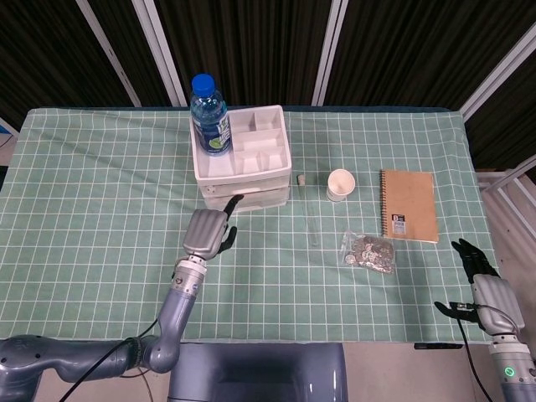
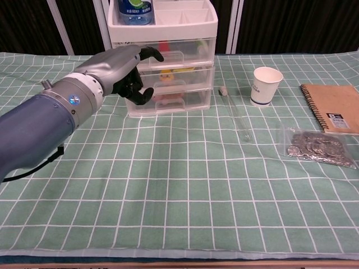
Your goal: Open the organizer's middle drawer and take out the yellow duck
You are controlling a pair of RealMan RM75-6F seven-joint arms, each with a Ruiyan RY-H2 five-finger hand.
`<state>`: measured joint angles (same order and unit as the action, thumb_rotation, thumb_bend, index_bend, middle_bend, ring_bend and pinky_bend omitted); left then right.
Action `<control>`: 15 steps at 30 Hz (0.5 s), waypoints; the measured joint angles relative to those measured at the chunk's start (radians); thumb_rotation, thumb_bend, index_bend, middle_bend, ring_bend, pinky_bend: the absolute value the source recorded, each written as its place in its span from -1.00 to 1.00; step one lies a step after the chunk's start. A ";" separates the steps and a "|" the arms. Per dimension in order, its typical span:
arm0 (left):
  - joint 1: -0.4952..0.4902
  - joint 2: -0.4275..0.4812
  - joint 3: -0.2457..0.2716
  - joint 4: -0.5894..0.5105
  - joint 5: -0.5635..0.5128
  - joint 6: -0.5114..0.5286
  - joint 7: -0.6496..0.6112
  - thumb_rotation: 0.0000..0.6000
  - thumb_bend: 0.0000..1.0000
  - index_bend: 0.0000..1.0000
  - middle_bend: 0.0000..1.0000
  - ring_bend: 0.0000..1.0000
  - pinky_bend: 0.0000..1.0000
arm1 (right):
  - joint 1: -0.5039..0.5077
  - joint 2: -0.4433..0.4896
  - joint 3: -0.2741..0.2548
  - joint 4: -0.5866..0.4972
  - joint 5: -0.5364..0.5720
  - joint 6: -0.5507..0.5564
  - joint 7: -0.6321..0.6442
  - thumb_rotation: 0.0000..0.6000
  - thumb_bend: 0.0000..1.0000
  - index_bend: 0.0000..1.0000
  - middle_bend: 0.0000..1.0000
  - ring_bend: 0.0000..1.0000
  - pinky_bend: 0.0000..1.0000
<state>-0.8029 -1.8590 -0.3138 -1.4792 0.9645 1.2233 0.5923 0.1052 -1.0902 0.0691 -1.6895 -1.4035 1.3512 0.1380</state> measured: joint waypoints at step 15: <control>-0.021 -0.014 -0.037 0.039 -0.121 -0.035 0.053 1.00 -0.06 -0.66 0.99 1.00 1.00 | 0.001 0.003 0.001 -0.002 0.004 -0.005 0.009 1.00 -0.85 -1.00 -1.00 -1.00 -0.54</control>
<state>-0.8235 -1.8731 -0.3512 -1.4402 0.8438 1.1881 0.6455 0.1060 -1.0874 0.0699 -1.6914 -1.4000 1.3466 0.1465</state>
